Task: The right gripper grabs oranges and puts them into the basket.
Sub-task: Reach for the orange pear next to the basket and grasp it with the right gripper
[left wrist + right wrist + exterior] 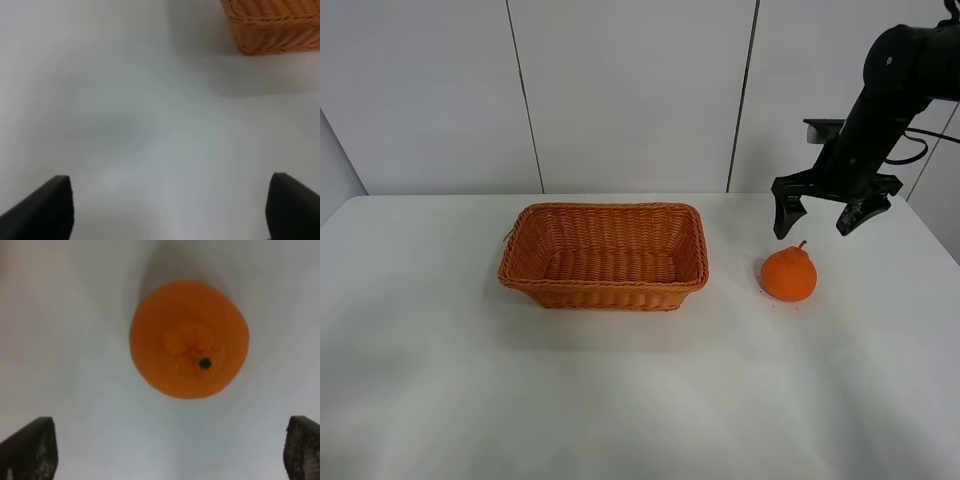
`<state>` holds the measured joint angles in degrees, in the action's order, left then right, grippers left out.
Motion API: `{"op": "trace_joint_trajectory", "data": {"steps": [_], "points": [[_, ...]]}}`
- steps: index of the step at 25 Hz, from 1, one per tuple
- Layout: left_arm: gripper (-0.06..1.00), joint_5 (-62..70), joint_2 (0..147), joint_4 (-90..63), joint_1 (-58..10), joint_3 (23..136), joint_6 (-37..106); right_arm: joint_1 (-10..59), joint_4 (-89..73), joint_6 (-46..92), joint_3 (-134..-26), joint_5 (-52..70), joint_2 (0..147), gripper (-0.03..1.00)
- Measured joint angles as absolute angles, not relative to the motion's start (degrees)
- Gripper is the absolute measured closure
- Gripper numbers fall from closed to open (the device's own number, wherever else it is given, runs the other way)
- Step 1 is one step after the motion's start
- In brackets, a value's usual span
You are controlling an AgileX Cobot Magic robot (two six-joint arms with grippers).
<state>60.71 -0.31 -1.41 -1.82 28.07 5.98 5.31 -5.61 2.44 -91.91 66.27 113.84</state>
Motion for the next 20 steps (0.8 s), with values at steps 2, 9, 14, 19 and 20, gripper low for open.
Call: {"op": "trace_joint_trajectory", "data": {"steps": [2, 9, 14, 19, 20], "points": [[0.06, 60.7, -0.3, -1.4, -1.8, 28.1, 6.0, 5.3, -5.1, 2.4, -91.9, 64.8, 115.6, 0.28], [0.06, 60.7, -0.3, -1.4, -1.8, 28.1, 6.0, 5.4, -4.7, 1.2, -92.0, 58.8, 123.2, 0.28], [0.06, 60.7, -0.3, -1.4, -1.8, 28.1, 6.0, 5.4, -4.1, 0.9, -92.0, 57.6, 127.7, 0.28], [0.06, 60.7, -0.3, -1.4, -1.8, 28.1, 6.0, 5.4, -3.8, 0.8, -92.0, 57.6, 128.3, 0.34], [0.06, 60.7, -0.3, -1.4, -1.8, 28.1, 6.0, 5.4, -3.8, 0.8, -92.0, 57.6, 128.3, 0.4]]}}
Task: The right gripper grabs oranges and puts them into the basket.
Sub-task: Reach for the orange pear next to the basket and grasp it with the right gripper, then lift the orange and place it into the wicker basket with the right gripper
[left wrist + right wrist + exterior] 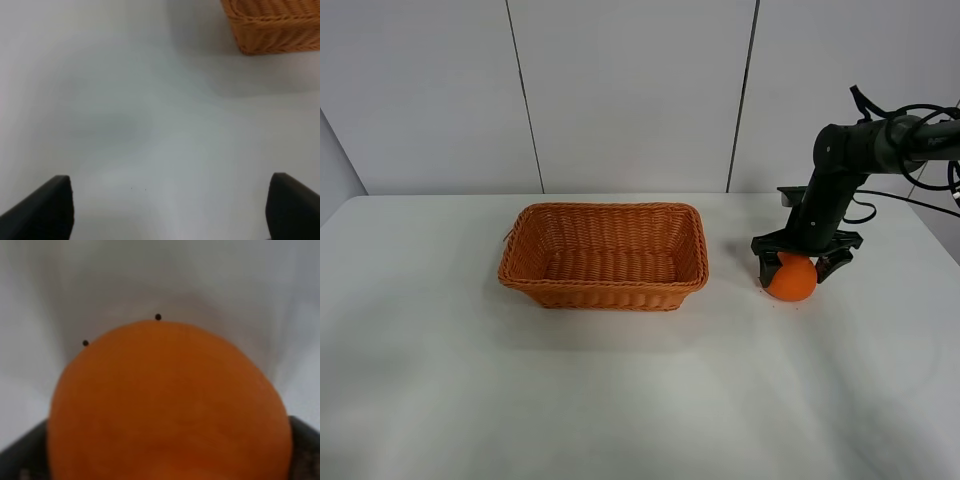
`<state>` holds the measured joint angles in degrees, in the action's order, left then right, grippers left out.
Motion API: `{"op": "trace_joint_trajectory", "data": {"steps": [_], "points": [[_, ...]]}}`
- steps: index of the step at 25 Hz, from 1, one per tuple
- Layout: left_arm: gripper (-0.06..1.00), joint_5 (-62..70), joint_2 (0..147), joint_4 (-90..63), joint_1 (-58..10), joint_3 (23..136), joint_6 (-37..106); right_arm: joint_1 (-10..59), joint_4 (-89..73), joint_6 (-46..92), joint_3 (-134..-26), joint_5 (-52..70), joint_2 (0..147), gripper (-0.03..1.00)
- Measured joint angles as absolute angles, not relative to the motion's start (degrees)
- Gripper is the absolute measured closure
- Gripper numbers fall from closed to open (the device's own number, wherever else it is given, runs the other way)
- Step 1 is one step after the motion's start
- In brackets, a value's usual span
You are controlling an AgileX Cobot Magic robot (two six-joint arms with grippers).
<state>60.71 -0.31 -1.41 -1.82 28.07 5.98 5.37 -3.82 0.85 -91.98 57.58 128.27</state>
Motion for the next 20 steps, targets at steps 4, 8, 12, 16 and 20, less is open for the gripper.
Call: {"op": "trace_joint_trajectory", "data": {"steps": [4, 8, 12, 16, 20], "points": [[0.06, 60.7, -0.3, -1.4, -1.8, 28.1, 6.0, 5.4, -3.2, 0.8, -92.1, 57.6, 128.2, 0.69], [0.06, 60.7, -0.3, -1.4, -1.8, 28.1, 6.0, 5.4, -1.8, 0.8, -92.1, 57.6, 127.1, 0.81], [0.06, 60.7, -0.3, -1.4, -1.8, 28.1, 6.0, 5.4, -1.3, 0.8, -92.1, 57.6, 123.9, 0.81], [0.06, 60.7, -0.3, -1.4, -1.8, 28.1, 6.0, 5.4, -1.2, 0.8, -92.1, 59.4, 117.3, 0.81], [0.06, 60.7, -0.3, -1.4, -1.8, 28.1, 6.0, 5.4, -2.0, 1.8, -93.8, 64.0, 111.8, 0.81]]}}
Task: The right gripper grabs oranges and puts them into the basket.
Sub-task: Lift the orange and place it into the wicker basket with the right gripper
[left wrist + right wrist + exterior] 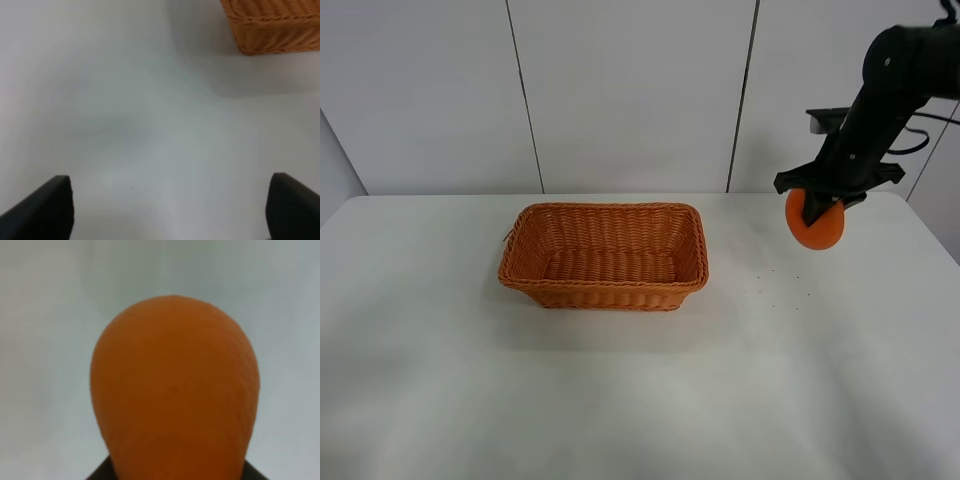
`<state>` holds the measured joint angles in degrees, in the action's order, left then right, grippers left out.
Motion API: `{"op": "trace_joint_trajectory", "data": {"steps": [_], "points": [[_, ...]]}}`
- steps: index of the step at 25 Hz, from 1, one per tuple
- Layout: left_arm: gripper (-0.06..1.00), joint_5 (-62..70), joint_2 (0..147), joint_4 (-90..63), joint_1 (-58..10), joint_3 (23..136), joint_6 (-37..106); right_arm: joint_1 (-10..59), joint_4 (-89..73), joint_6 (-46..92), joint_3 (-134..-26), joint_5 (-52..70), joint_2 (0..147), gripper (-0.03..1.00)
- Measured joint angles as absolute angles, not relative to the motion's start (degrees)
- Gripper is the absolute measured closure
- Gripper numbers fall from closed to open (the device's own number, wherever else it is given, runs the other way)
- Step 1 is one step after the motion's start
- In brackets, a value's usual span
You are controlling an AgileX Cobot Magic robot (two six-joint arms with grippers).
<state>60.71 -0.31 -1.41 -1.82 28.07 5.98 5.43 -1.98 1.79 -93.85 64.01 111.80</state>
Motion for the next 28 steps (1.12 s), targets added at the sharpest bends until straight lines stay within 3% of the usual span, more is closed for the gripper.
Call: {"op": "trace_joint_trajectory", "data": {"steps": [7, 17, 23, 28], "points": [[0.06, 60.7, -0.3, -1.4, -1.8, 28.1, 6.0, 7.0, -6.2, 2.4, -105.5, 69.8, 111.3, 0.81], [0.06, 60.7, -0.3, -1.4, -1.8, 28.1, 6.0, 24.6, -7.1, 2.4, -116.4, 69.9, 118.0, 0.81], [0.06, 60.7, -0.3, -1.4, -1.8, 28.1, 6.0, 32.1, -7.3, 2.3, -116.6, 61.7, 125.7, 0.81], [0.06, 60.7, -0.3, -1.4, -1.8, 28.1, 6.0, 33.9, -7.5, 1.5, -116.6, 53.5, 133.8, 0.81]]}}
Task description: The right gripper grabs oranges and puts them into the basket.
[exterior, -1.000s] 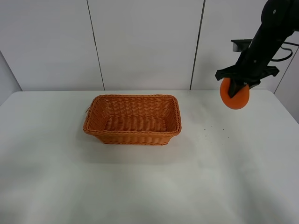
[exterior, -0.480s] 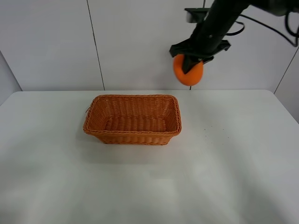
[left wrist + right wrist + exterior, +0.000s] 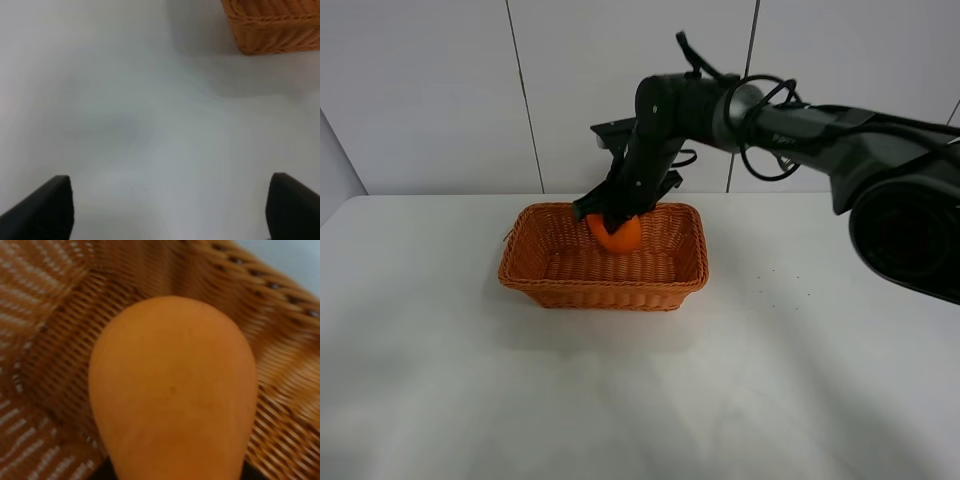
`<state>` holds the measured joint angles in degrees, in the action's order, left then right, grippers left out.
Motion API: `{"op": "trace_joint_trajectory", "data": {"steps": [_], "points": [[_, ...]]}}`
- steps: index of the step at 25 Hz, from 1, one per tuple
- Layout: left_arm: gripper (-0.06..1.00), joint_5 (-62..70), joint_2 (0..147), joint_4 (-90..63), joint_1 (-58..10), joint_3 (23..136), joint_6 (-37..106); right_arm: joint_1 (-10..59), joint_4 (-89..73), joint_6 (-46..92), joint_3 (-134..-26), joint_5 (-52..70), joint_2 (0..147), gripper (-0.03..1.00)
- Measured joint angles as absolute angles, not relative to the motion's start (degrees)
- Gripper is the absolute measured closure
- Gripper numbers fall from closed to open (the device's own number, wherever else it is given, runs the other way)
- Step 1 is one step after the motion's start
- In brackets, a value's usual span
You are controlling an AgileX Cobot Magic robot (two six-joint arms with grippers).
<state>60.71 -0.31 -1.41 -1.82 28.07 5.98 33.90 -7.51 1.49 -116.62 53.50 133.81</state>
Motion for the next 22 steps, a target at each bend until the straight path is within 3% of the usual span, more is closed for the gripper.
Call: {"op": "trace_joint_trajectory", "data": {"steps": [5, 7, 11, 13, 22], "points": [[0.06, 60.7, -0.3, -1.4, -1.8, 28.1, 6.0, 33.9, -7.9, 1.1, -116.6, 52.5, 138.5, 0.81], [0.06, 60.7, -0.3, -1.4, -1.8, 28.1, 6.0, 33.9, -7.9, 1.1, -116.6, 52.4, 138.6, 0.77], [0.06, 60.7, -0.3, -1.4, -1.8, 28.1, 6.0, 33.9, -8.0, 1.1, -116.8, 52.6, 138.5, 0.44], [0.06, 60.7, -0.3, -1.4, -1.8, 28.1, 6.0, 33.9, -8.1, 1.1, -116.8, 53.5, 138.5, 0.33], [0.06, 60.7, -0.3, -1.4, -1.8, 28.1, 6.0, 33.9, -7.0, 1.5, -119.0, 61.2, 130.3, 0.28]]}}
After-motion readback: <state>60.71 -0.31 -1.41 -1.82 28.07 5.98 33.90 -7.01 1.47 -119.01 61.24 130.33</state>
